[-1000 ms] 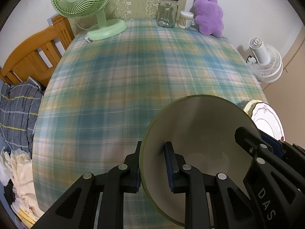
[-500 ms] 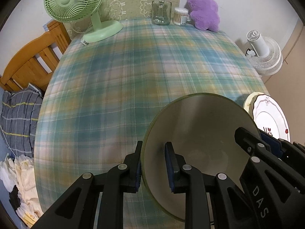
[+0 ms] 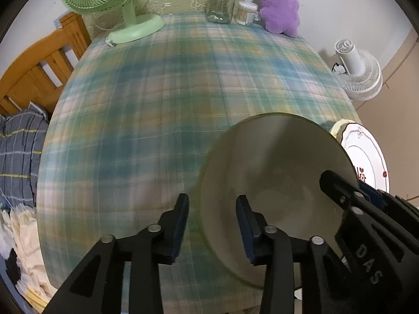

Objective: Organize plates and bowls

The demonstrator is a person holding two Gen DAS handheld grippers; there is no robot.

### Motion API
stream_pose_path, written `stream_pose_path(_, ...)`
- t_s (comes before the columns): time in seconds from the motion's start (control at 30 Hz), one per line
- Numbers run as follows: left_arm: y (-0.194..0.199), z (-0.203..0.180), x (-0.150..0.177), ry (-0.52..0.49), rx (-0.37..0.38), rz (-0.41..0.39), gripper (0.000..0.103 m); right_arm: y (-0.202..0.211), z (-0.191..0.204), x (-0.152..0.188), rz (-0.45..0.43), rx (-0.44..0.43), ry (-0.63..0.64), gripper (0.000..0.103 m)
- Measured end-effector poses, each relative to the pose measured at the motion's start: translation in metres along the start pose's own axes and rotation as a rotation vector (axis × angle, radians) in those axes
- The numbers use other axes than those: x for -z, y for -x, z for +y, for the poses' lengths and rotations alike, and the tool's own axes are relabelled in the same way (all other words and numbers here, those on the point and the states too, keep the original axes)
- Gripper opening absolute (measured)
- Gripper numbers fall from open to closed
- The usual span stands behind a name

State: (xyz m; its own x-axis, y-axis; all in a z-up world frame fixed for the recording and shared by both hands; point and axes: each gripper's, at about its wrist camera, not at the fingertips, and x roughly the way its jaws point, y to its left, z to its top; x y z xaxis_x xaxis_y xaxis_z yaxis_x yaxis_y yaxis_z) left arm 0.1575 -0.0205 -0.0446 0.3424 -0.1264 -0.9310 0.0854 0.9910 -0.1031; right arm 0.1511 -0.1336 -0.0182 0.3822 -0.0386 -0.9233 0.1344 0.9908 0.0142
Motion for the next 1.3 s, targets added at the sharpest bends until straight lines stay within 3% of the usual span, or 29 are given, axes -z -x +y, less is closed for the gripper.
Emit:
stream_pose_path(0.07,0.003,0.002,0.001,0.001,0.015,-0.003,0.055,0.004,-0.002,0.002,0.001,-0.021,-0.010,0.030)
stream_pose_path(0.17,0.010,0.006,0.001,0.008,0.035,-0.021,0.069,0.014,-0.006,0.005,-0.022,-0.028,-0.028,0.057)
stream_pose_path(0.23,0.013,0.007,0.000,0.001,0.043,-0.033,0.073,0.019,-0.009,0.006,-0.047,-0.023,-0.046,0.065)
stream_pose_path(0.43,0.011,0.006,-0.001,-0.010,0.054,-0.025,0.076,0.016,-0.015,0.003,-0.035,-0.024,-0.060,0.066)
stream_pose_path(1.13,-0.026,-0.006,-0.006,0.113,-0.035,0.055,0.081,-0.058,-0.024,-0.018,0.162,-0.285,-0.041,0.064)
stream_pose_path(1.3,-0.030,-0.004,0.000,0.116,-0.038,0.051,0.081,-0.064,-0.022,-0.016,0.197,-0.338,-0.030,0.055)
